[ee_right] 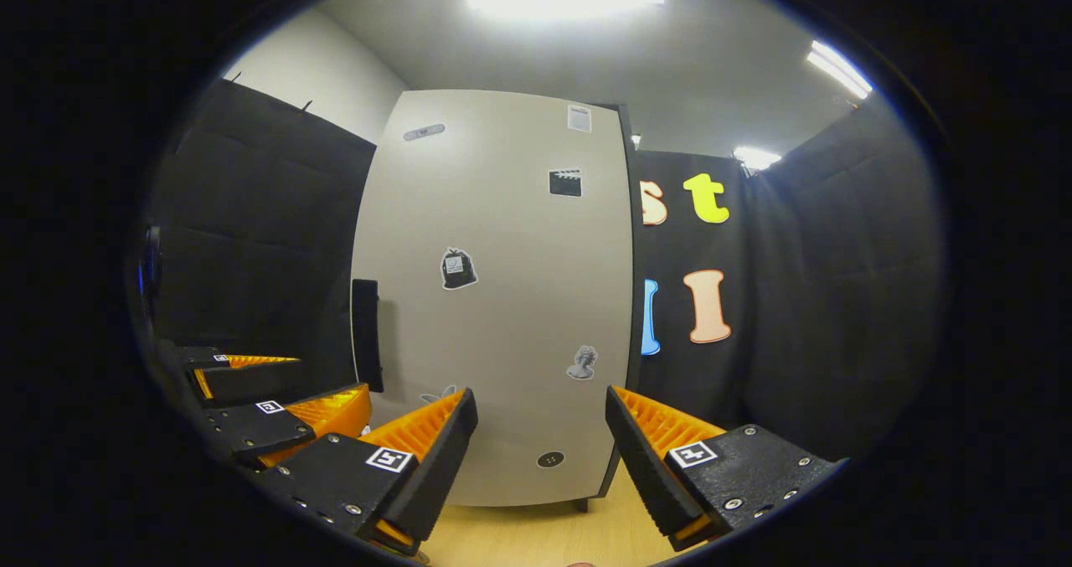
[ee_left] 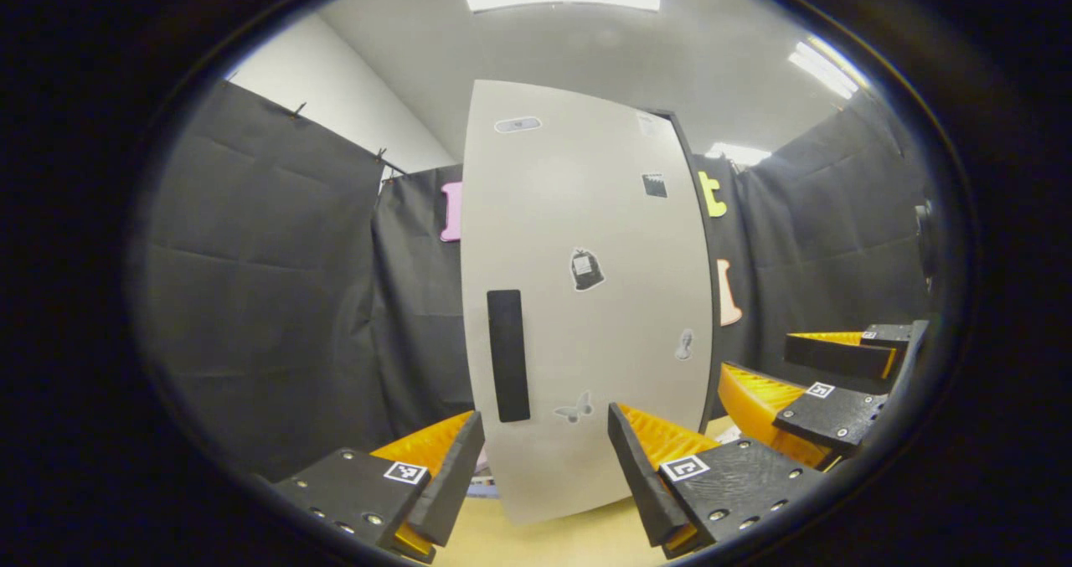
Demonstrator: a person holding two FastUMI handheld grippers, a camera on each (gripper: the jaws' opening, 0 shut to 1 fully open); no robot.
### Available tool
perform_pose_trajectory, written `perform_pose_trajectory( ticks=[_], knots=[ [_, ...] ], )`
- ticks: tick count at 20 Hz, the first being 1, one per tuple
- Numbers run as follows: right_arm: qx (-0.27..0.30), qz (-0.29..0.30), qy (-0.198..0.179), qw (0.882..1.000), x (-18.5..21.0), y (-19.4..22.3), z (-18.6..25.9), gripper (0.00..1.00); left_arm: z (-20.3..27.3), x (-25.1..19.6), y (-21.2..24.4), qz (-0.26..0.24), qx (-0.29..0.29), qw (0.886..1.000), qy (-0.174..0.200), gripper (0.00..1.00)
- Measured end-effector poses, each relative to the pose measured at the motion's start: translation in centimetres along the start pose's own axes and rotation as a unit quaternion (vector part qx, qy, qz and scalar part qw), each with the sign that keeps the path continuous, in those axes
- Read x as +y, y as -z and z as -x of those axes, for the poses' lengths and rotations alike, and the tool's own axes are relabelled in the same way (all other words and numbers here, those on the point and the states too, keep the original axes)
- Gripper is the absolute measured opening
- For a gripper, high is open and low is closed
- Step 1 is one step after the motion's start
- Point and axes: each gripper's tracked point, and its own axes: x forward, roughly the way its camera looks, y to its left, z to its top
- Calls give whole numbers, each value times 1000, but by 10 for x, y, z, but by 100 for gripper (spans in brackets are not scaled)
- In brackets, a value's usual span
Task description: Open the cabinet door with the right hand, grasp the bottle in the cabinet with the left hand and place it on the coaster, then close the cabinet door with the right hand.
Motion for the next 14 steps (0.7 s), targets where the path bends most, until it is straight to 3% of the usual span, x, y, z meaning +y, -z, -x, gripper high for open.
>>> perform_pose_trajectory(
  ticks=[5,14],
  knots=[
    [6,-4,30,1000,-3,0,3,96,-1,8,-5,5,-2,1000,14,85],
    [26,-1,35,999,17,10,0,96,-9,24,8,23,14,999,22,85]
  ],
)
